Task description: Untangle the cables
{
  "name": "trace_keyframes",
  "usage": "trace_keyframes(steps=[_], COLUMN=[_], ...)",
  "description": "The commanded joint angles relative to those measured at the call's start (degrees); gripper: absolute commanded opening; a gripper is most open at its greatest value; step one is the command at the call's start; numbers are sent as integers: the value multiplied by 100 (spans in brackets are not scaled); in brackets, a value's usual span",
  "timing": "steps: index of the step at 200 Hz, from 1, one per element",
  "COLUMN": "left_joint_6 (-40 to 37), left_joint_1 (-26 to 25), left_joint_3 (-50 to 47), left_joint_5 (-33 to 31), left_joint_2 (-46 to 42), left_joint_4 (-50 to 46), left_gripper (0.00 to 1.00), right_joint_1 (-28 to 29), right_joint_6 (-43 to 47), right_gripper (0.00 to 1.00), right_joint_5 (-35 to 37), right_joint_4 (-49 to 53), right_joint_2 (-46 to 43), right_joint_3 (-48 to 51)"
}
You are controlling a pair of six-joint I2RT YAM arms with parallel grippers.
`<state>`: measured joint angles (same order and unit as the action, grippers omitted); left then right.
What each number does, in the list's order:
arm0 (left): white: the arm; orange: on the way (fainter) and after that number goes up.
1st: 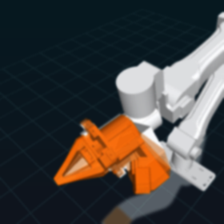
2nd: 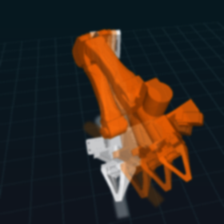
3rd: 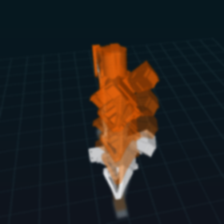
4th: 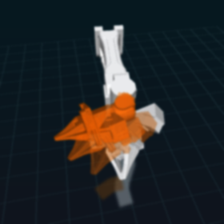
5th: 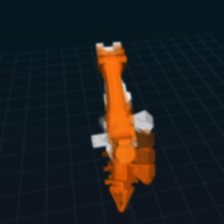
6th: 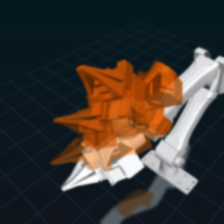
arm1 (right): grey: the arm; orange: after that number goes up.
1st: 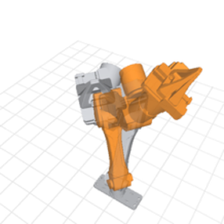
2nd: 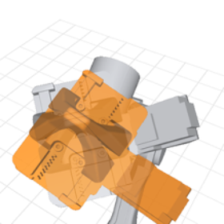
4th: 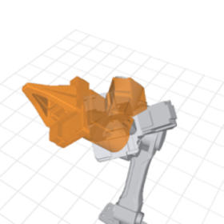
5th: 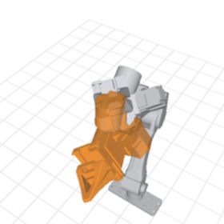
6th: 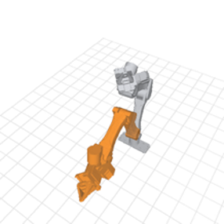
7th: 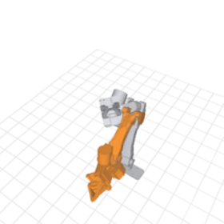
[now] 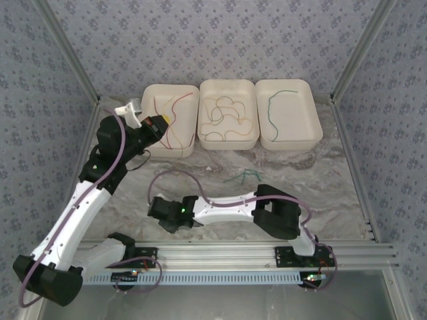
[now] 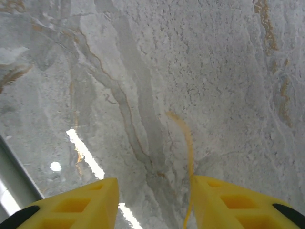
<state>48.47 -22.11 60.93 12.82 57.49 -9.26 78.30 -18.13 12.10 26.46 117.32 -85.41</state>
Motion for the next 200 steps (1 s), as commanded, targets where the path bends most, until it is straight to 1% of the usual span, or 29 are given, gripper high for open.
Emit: trace_keyframes(steps=[1,36,56,63,81,104,133,151,165,168,176,200], left_joint_6=[-71,-72,-81,-87,-99,-166,-310,-362,-373,-380,-402,-450], left_joint_1=[47,57,58,73,139,279,459,538,586,599,619,629], left_joint_3=[-36,-74,-83,-89,-90,-82,-140,-233,-317,-331,-374,-538], left_joint_5=[133,146,155,152,176,242,339,353,353,348,345,229], left_joint_2=[42,60,94,103,130,200,180,58,-63,-88,-171,-523], left_joint_4=[88,127,135,136,135,75,-47,-87,-121,-140,-177,-350], left_gripper=[0,0,0,0,0,0,0,0,0,0,0,0], right_joint_1=[-77,-199,-120,-42,164,312,337,225,10,-39,-179,-571], right_joint_6=[384,446,545,564,437,82,-529,-1047,-1430,-1521,-1724,-2176], right_gripper=[47,48,50,49,42,41,34,34,33,32,31,27], right_joint_5=[-153,206,557,762,1160,1351,1516,1493,1251,1175,1025,637], right_joint_4=[478,623,689,740,773,586,37,-282,-486,-505,-543,-586], right_joint_2=[233,398,432,424,336,-143,-1242,-1916,-2301,-2351,-2455,-2527], right_joint_3=[-256,-425,-532,-570,-590,-229,699,1327,1657,1872,2029,2211])
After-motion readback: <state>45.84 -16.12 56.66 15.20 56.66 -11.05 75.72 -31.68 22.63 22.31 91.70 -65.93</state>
